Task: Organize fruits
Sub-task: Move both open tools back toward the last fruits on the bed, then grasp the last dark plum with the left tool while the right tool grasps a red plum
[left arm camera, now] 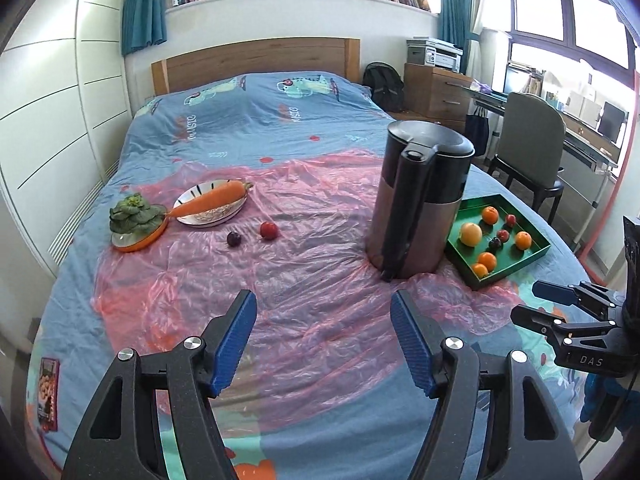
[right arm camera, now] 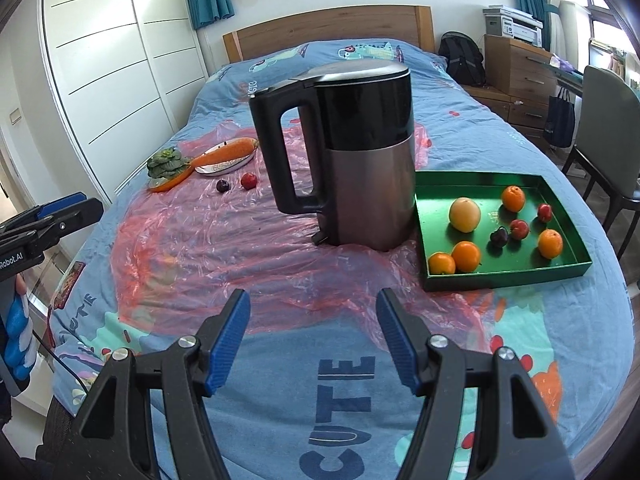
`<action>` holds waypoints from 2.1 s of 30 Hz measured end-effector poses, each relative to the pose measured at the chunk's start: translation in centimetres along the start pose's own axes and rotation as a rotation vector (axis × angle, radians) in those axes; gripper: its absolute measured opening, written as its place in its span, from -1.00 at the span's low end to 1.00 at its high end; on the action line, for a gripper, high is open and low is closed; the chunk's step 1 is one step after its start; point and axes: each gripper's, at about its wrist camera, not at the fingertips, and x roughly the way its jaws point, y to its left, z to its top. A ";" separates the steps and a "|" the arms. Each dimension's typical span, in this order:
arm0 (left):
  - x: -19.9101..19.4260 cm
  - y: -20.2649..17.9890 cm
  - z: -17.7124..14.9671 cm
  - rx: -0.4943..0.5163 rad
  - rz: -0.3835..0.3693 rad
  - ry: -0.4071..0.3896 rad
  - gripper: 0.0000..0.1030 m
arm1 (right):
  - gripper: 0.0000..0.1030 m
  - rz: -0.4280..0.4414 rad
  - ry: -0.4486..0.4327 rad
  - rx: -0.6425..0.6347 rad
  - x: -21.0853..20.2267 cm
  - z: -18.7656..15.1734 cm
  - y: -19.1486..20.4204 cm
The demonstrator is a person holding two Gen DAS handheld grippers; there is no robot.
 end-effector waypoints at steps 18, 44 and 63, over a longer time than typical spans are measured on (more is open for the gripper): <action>3.2 10.9 -7.4 -0.189 0.131 0.108 0.24 | 0.55 0.054 0.140 -0.113 5.8 -1.4 7.0; 12.8 18.2 -6.6 -0.307 0.143 0.194 0.24 | 0.55 0.140 0.177 -0.264 19.0 3.8 14.8; 30.1 18.3 2.8 -0.121 0.039 0.151 0.19 | 0.53 0.118 0.029 -0.114 34.0 15.0 13.0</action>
